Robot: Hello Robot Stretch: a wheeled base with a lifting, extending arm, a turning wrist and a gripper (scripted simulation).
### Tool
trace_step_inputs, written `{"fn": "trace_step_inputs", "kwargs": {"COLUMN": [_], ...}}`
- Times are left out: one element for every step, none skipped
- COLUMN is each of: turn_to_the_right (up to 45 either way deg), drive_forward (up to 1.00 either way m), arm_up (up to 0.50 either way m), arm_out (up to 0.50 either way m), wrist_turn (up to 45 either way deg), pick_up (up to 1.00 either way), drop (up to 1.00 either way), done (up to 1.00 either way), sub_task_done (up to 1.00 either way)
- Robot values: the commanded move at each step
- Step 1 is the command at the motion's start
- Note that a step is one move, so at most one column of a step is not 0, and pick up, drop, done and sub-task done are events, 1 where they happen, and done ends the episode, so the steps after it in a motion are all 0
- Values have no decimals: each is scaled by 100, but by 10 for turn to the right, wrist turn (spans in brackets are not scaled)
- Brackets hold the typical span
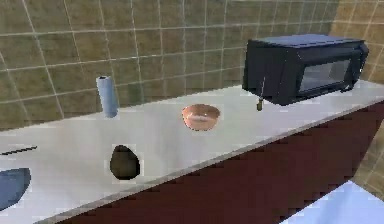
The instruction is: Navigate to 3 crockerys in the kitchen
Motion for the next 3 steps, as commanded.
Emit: {"fn": "trace_step_inputs", "kwargs": {"turn_to_the_right": [450, 450, 450], "drive_forward": [0, 0, 0], "arm_up": [0, 0, 0], "arm_out": [0, 0, 0], "wrist_turn": [0, 0, 0], "pick_up": [0, 0, 0], "drop": [0, 0, 0], "done": [0, 0, 0], "sub_task_done": [0, 0, 0]}}
